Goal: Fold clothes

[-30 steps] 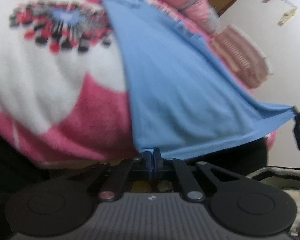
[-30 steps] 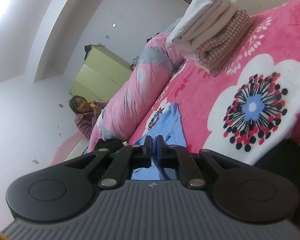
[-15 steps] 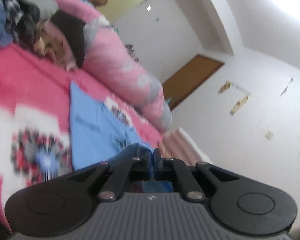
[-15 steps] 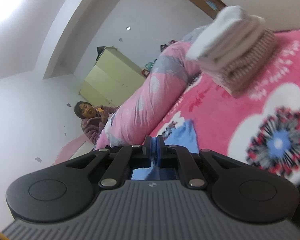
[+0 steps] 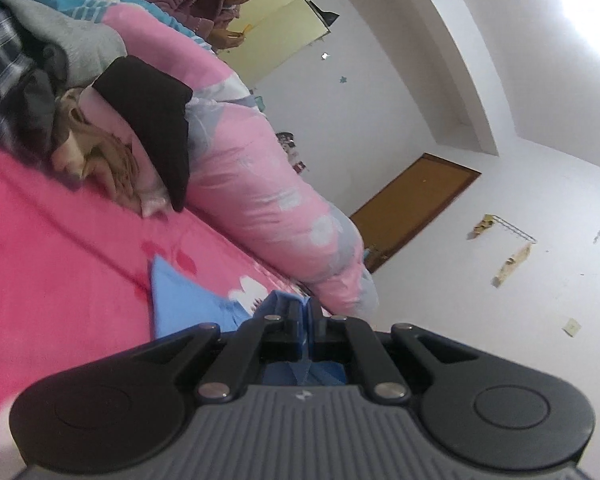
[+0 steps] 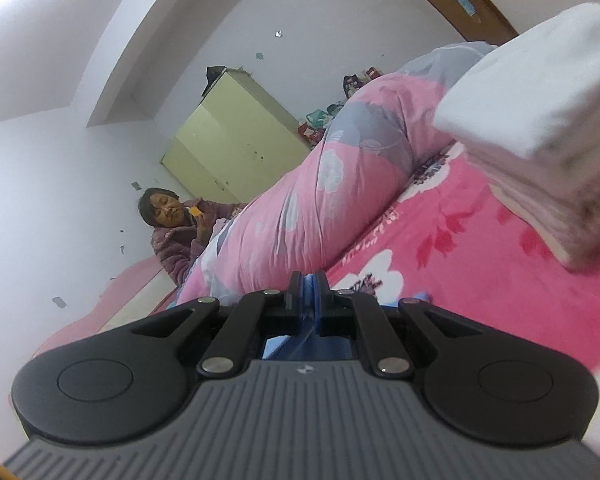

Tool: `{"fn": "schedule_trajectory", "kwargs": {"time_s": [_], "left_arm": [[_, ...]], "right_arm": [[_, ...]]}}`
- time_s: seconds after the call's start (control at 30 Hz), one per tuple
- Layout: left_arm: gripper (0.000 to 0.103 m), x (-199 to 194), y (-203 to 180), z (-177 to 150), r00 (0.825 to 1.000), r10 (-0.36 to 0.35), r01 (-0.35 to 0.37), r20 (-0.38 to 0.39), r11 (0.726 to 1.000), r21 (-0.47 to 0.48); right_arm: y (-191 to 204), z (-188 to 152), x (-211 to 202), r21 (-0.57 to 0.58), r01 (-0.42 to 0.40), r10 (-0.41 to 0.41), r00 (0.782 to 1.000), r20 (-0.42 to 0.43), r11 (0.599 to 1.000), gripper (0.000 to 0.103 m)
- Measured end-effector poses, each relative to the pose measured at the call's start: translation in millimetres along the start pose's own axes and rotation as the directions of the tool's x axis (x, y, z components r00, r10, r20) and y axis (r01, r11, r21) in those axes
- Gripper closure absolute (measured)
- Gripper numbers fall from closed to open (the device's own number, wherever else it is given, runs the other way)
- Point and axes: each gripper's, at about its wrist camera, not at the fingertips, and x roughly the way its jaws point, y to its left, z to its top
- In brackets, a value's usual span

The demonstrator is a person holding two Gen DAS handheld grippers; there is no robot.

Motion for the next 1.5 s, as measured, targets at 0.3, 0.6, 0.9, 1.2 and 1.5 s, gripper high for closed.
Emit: {"fn": "schedule_trajectory", "kwargs": {"time_s": [0.3, 0.6, 0.9, 1.2, 1.5], "left_arm": [[0.1, 101.2, 52.0, 25.4, 0.997, 0.068, -0.068, -0.045, 0.998, 0.0], [0.087, 184.5, 139.8, 21.8, 0.972, 0.156, -0.182, -0.175, 0.972, -0.149], [0.052, 164.1, 167.9, 31.8, 0.99, 0.138, -0.142, -0.037, 0.938, -0.316], [0.034, 103.3, 90.2, 22.6, 0.978, 0.157, -0.174, -0.139, 0.978, -0.118], [0.033, -3.4, 54.0, -44.2, 0.956, 0.099, -0.162, -0.274, 0.963, -0.217]], "right_arm": [[-42.6, 21.5, 134.0, 0.035, 0.05, -0.048, 0.997, -0.067, 0.998, 0.1], [-128.5, 4.3, 242.6, 0.155, 0.172, -0.136, 0.967, -0.216, 0.973, 0.097], [-171.0, -4.4, 246.9, 0.333, 0.198, -0.136, 0.97, -0.202, 0.922, 0.073], [-85.0, -10.2, 166.4, 0.021, 0.279, -0.26, 0.919, -0.296, 0.96, 0.053], [-76.0, -62.6, 28.4, 0.215, 0.311, -0.214, 0.899, -0.381, 0.926, 0.047]]}}
